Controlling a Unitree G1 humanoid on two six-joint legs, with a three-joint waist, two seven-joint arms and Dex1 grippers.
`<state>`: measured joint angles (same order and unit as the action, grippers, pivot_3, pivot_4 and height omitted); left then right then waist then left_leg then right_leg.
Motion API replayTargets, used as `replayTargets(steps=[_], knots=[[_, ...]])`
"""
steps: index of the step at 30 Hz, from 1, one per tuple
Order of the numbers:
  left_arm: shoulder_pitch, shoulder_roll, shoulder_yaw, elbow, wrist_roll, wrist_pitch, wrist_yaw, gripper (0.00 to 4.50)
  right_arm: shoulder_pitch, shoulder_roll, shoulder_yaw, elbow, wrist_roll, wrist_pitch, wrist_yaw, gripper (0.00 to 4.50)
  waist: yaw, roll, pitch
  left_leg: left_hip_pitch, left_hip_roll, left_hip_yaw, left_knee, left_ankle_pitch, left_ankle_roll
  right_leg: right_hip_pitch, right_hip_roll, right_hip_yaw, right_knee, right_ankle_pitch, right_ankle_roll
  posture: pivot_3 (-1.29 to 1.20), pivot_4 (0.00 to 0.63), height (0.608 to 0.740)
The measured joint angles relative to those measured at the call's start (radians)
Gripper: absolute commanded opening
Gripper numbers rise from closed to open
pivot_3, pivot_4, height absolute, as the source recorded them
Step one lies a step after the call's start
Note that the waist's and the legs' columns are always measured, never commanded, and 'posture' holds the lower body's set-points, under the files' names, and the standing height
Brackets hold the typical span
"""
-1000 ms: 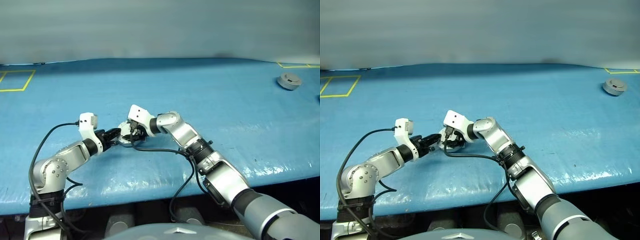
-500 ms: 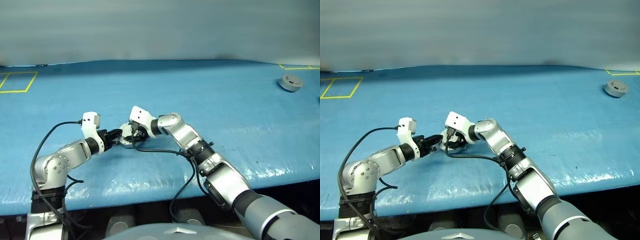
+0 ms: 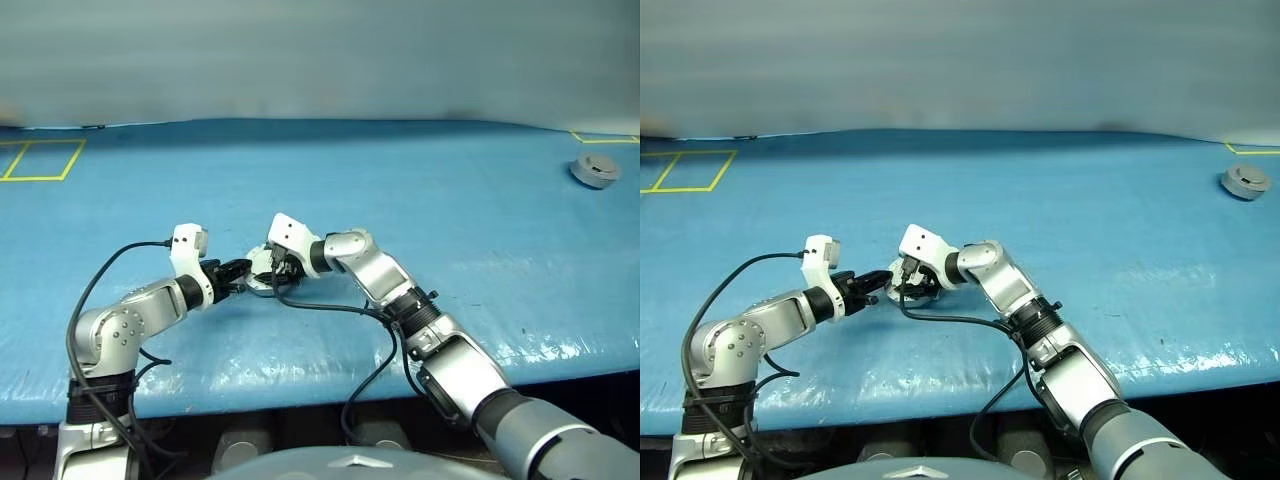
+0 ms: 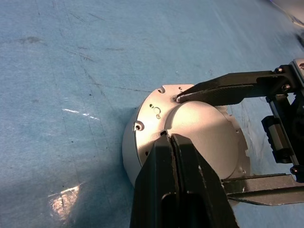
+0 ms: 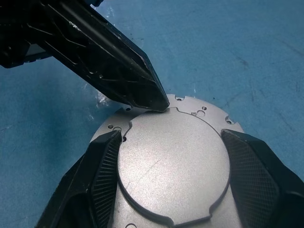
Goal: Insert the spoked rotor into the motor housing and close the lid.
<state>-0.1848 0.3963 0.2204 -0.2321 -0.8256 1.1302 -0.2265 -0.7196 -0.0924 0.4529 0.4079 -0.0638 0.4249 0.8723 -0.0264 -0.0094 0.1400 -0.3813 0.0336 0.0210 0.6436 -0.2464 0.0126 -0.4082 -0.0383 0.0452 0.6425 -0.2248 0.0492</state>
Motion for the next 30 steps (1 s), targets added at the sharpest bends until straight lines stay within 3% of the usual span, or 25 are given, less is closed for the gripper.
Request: replayTargets(steps=[4, 8, 9, 17, 30], knots=[[-0.006, 0.0, -0.013, 0.001, 0.005, 0.0, -0.016, 0.0, 0.018, -0.015, -0.016, -0.022, 0.021, 0.011, 0.007, 3.03, 0.003, 0.0, 0.0, -0.001, -0.007, 0.0, 0.0, -0.002, 0.004, 0.0, -0.007, 0.0, 0.0, 0.0, 0.001, 0.0, 0.15, 0.74], [-0.012, 0.0, -0.017, 0.002, 0.021, -0.001, -0.024, 0.0, 0.017, -0.014, -0.031, -0.023, 0.033, 0.034, -0.011, 4.36, 0.003, -0.001, 0.0, -0.001, -0.007, -0.001, 0.0, -0.003, 0.005, 0.001, -0.007, -0.001, -0.002, 0.0, 0.0, 0.0, 0.15, 0.74], [-0.013, 0.0, -0.017, 0.002, 0.021, -0.001, -0.025, 0.0, 0.017, -0.014, -0.032, -0.023, 0.034, 0.038, -0.017, 4.46, 0.003, -0.002, -0.001, -0.001, -0.007, -0.001, 0.0, -0.003, 0.005, 0.001, -0.007, -0.001, -0.002, 0.0, 0.0, 0.0, 0.15, 0.74], [-0.014, 0.0, -0.022, -0.002, 0.041, -0.001, -0.042, 0.0, 0.022, -0.017, -0.04, -0.046, 0.041, 0.071, -0.028, 4.46, 0.004, -0.002, 0.0, -0.002, -0.007, -0.002, 0.0, -0.003, 0.005, 0.001, -0.007, -0.001, -0.002, -0.003, 0.004, 0.0, 0.15, 0.74], [-0.022, 0.005, -0.037, -0.006, 0.062, -0.007, -0.074, 0.0, 0.167, -0.096, -0.131, -0.32, 0.158, 0.281, -0.031, 4.46, 0.007, -0.002, 0.0, -0.006, -0.007, -0.004, -0.001, -0.004, 0.006, 0.0, -0.008, -0.004, -0.008, -0.001, 0.001, 0.0, 0.15, 0.74]])
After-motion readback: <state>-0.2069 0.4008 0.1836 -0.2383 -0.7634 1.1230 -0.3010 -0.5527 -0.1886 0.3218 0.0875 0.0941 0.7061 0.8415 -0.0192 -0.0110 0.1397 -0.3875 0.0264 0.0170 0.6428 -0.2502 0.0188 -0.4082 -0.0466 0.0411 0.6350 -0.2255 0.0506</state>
